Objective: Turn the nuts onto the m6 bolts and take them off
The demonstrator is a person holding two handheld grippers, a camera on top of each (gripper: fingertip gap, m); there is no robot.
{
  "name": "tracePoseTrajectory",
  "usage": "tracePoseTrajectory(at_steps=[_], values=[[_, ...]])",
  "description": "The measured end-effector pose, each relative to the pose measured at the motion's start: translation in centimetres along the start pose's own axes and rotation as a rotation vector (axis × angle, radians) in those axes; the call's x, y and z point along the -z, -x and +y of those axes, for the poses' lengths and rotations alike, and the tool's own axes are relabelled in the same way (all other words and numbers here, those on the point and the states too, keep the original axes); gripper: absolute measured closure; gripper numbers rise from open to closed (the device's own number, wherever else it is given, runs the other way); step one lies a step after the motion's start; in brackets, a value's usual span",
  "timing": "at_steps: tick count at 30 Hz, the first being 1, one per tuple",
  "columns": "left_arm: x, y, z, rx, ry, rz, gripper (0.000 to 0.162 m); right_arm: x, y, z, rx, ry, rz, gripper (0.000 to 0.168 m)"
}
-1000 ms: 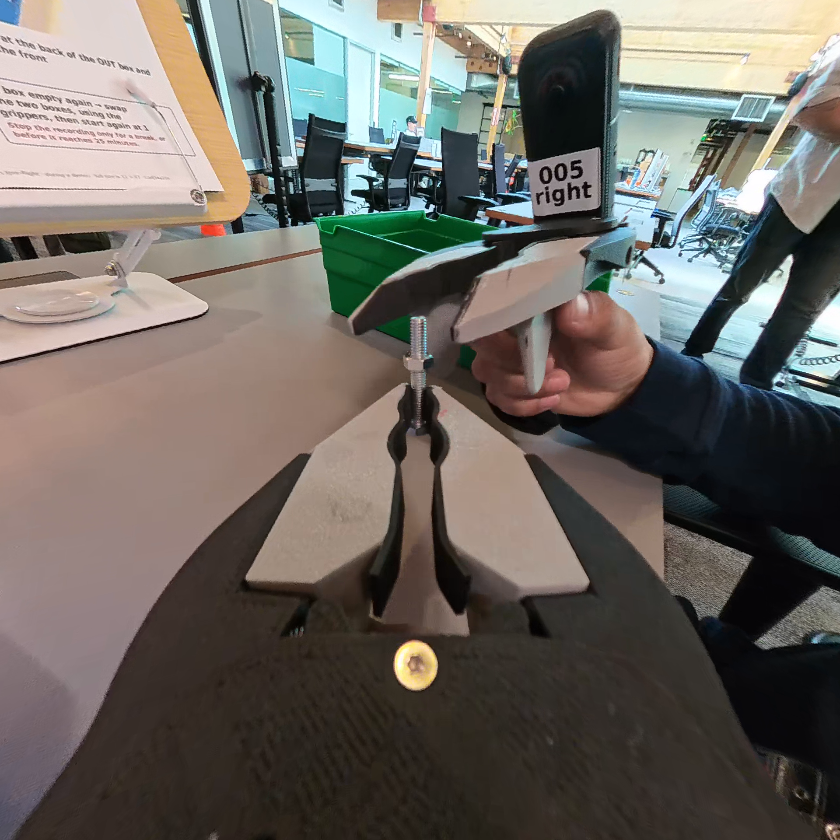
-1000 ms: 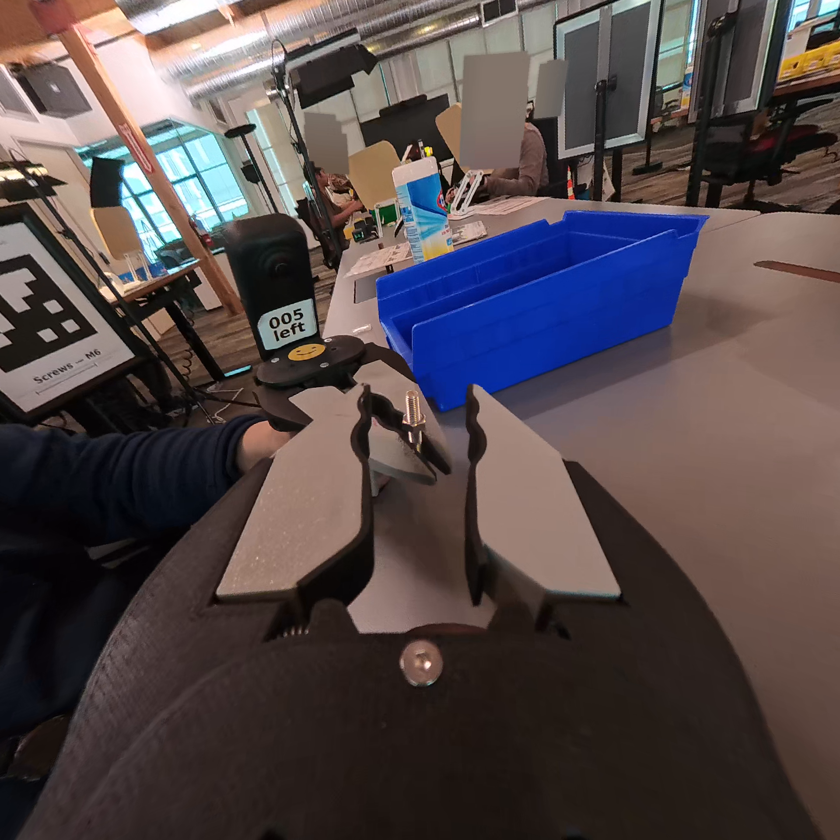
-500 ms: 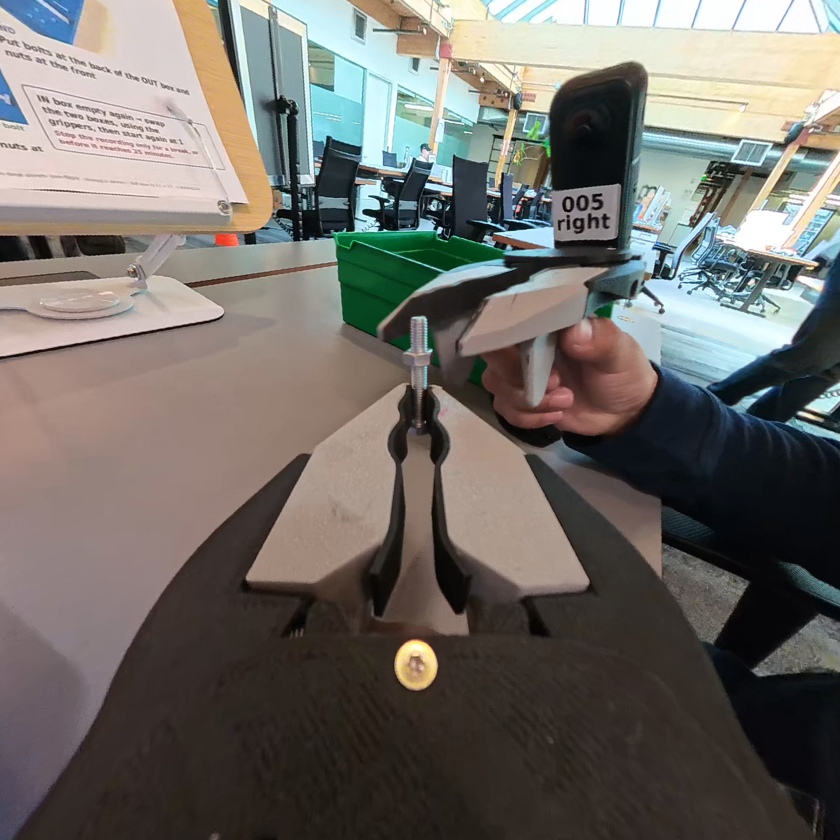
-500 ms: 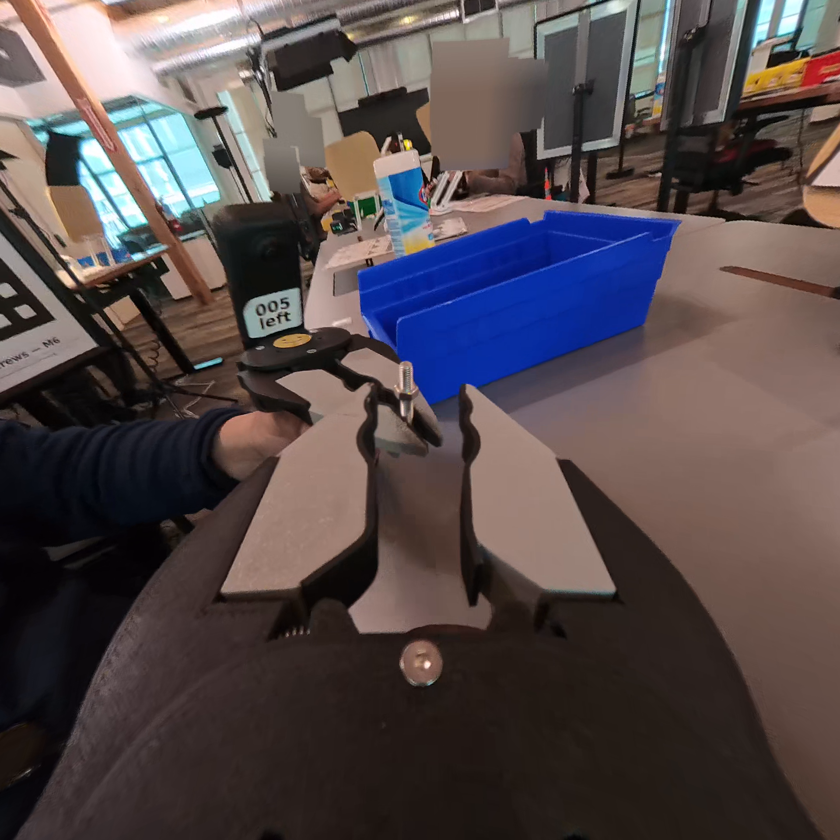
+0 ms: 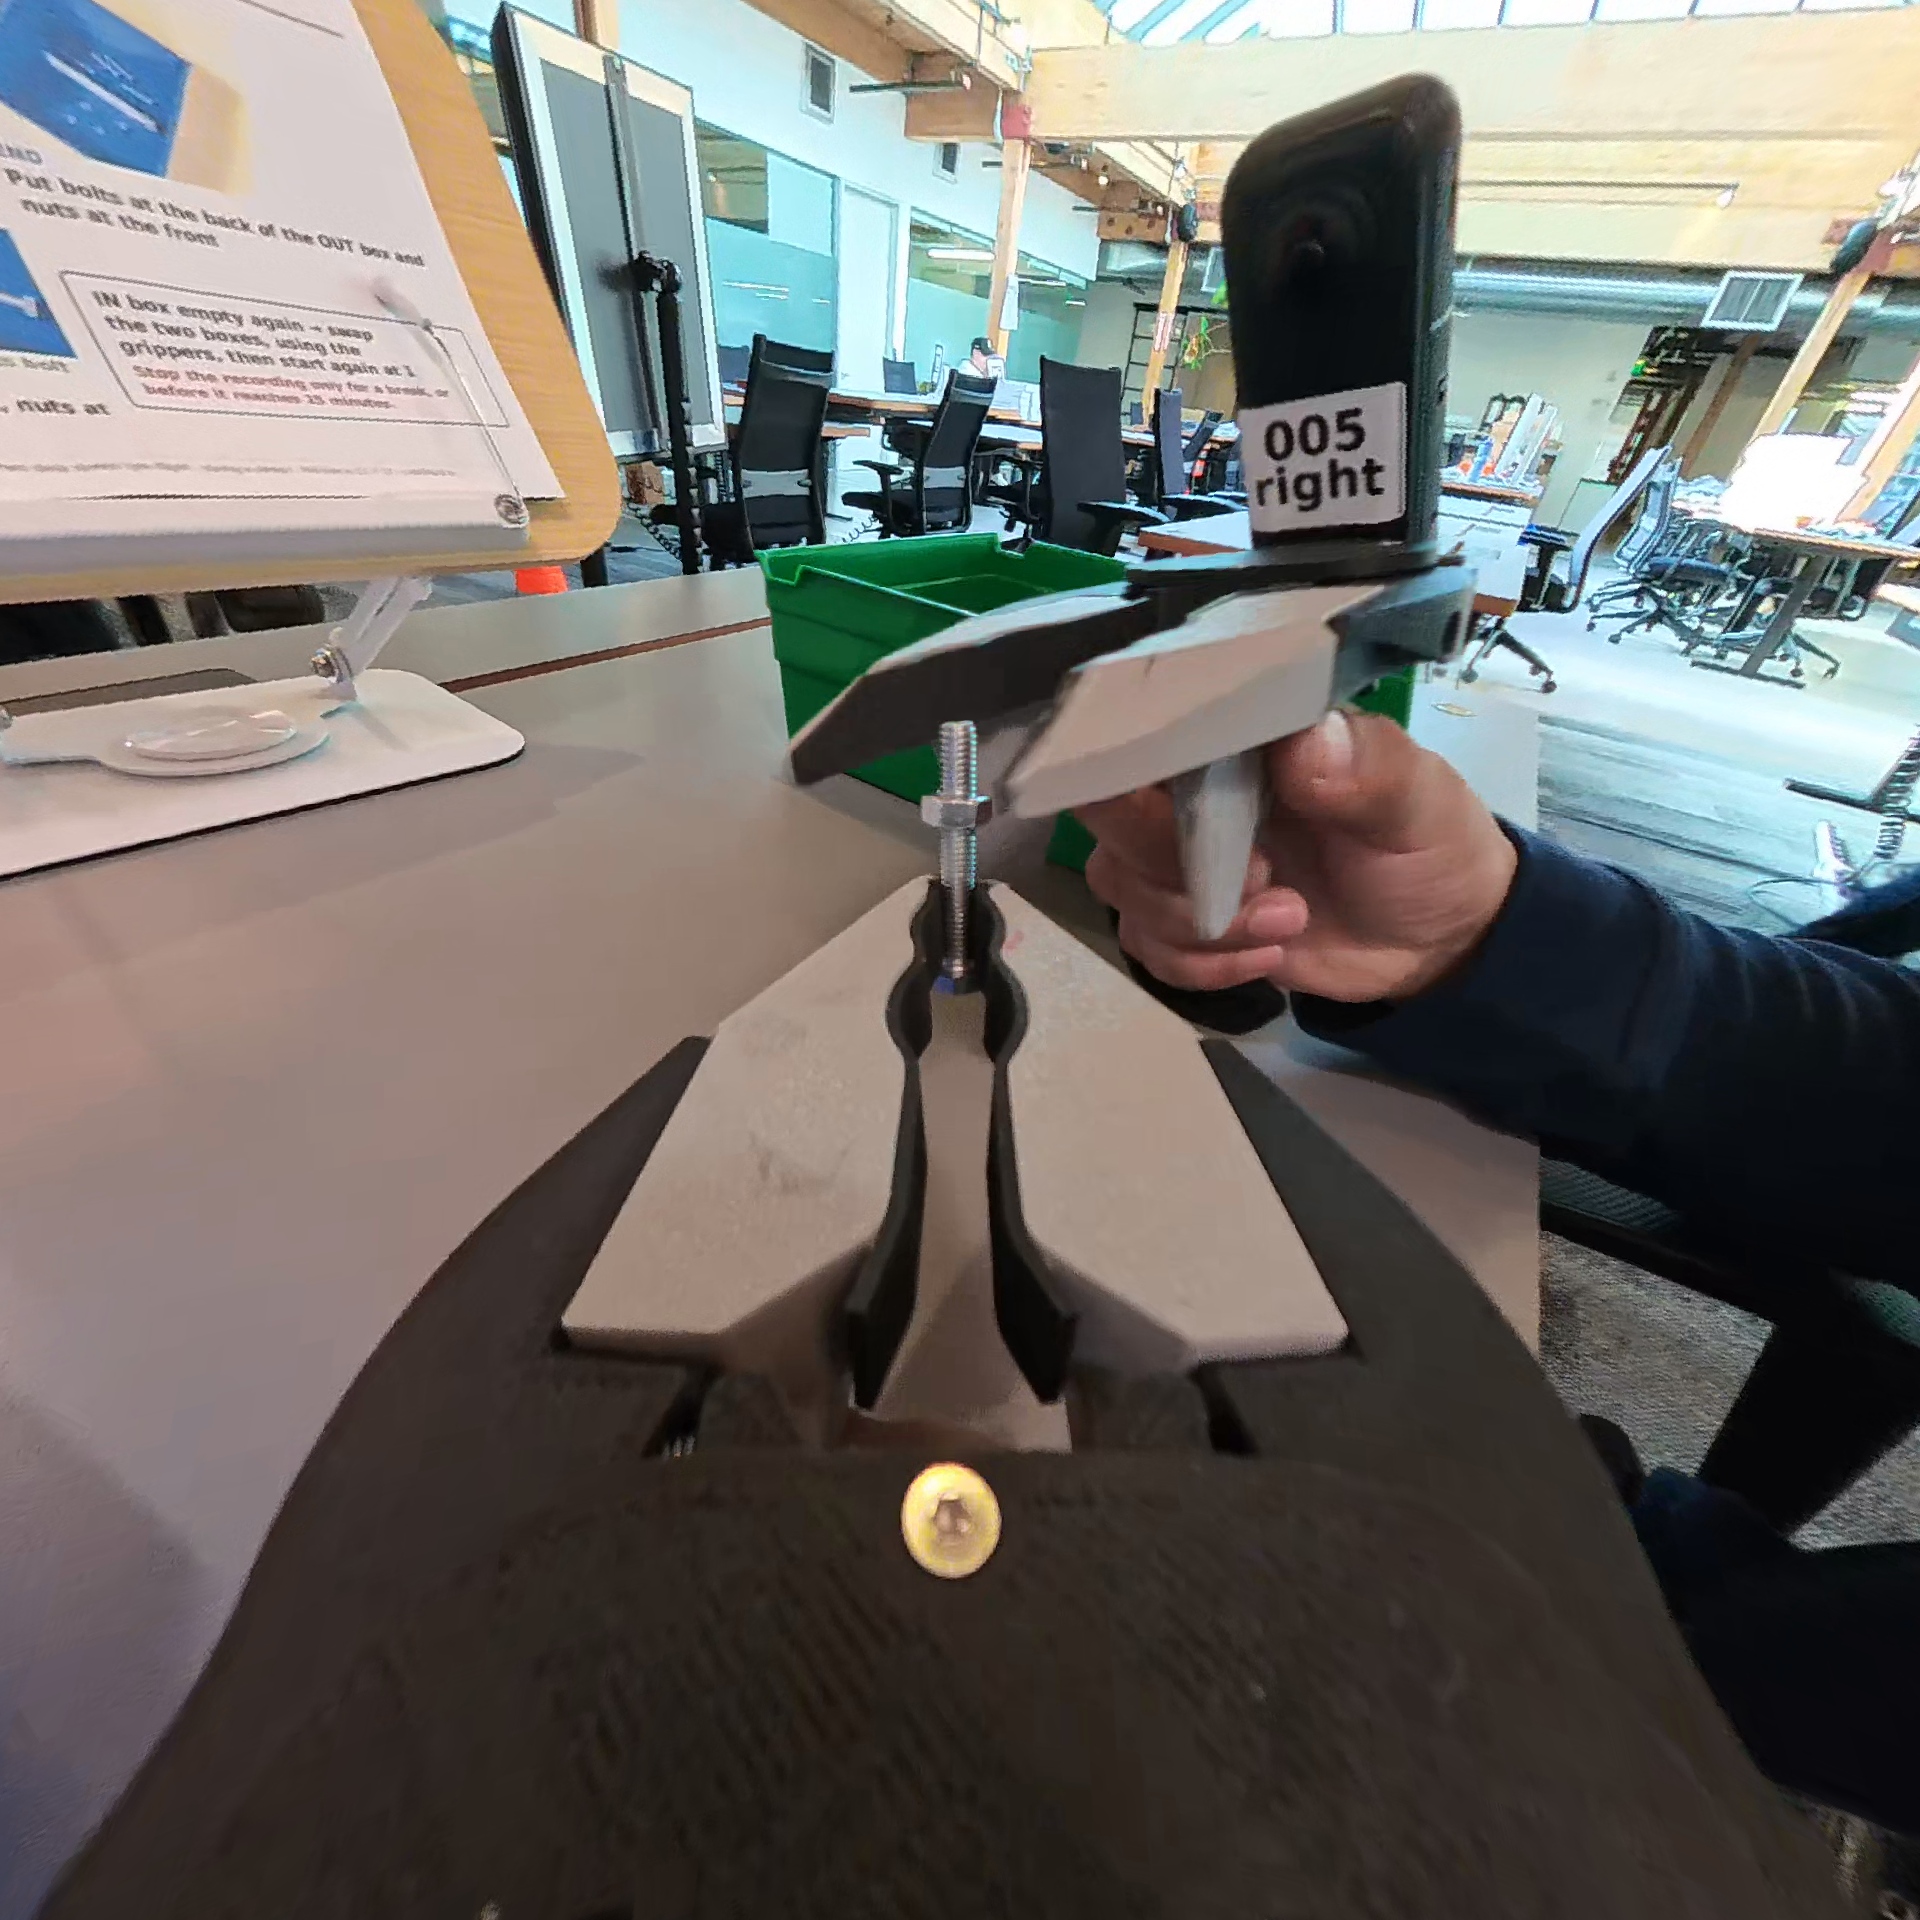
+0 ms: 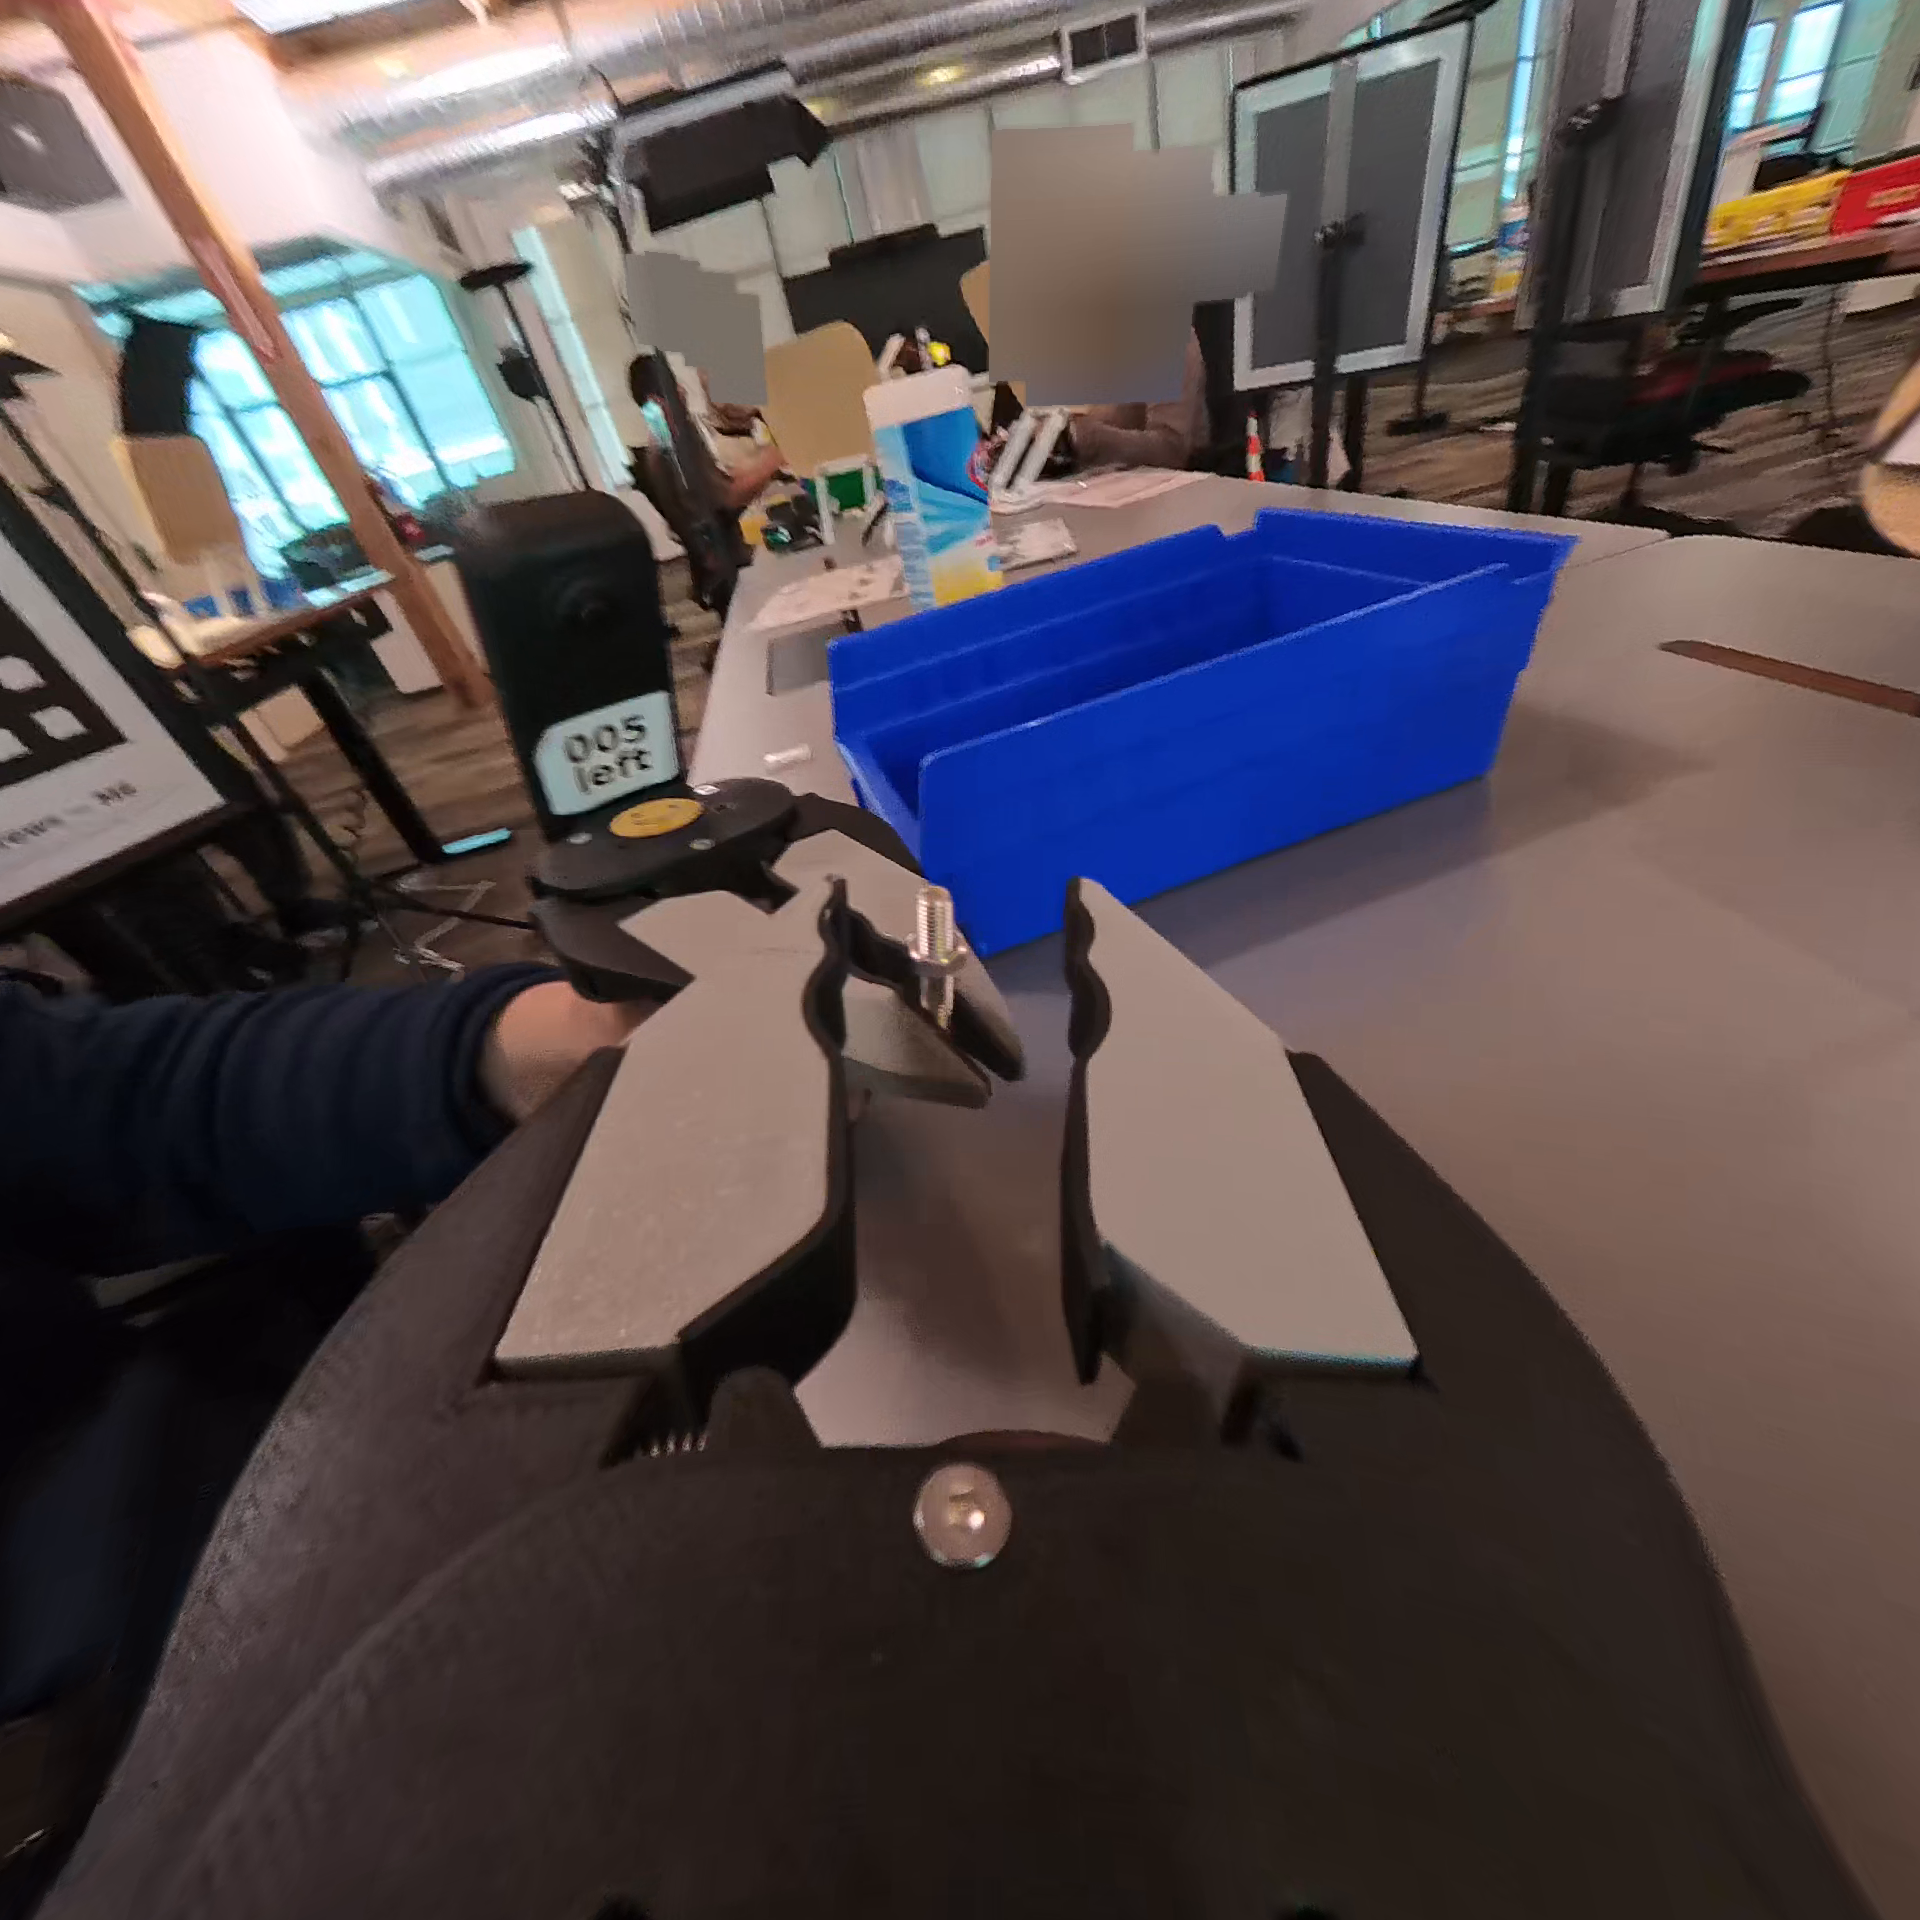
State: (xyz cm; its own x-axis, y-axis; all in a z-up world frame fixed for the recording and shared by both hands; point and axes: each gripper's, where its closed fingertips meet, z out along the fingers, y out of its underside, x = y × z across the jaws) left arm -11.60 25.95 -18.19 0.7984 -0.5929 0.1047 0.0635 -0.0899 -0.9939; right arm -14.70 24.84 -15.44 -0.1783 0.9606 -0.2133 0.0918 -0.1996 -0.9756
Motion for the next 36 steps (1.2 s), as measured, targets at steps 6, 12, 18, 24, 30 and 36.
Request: tracePoseTrajectory(at_steps=[6,12,18,24,30,36], values=[[0.6,1.3,-0.4,0.048,-0.026,-0.036,0.16,2.5,-2.7,-0.6,-0.042,-0.052,0.111,0.143],[0.1,0.4,0.0,-0.011,-0.003,-0.027,0.16,-0.3,0.1,0.1,-0.01,-0.001,0.001,0.126],[1.0,1.7,-0.8,0.037,-0.054,-0.064,0.16,1.9,-2.6,-0.3,-0.101,-0.045,0.082,0.14],[0.4,0.4,-0.6,-0.014,-0.038,-0.026,0.159,-1.1,0.3,0.1,0.027,0.01,0.028,0.126],[1.1,1.4,-0.9,0.029,-0.064,-0.052,0.16,1.3,-1.8,-0.6,-0.083,-0.051,0.058,0.137],[0.5,0.3,-0.7,-0.019,-0.043,-0.029,0.159,-0.8,0.5,-0.6,-0.013,-0.032,-0.002,0.126]])
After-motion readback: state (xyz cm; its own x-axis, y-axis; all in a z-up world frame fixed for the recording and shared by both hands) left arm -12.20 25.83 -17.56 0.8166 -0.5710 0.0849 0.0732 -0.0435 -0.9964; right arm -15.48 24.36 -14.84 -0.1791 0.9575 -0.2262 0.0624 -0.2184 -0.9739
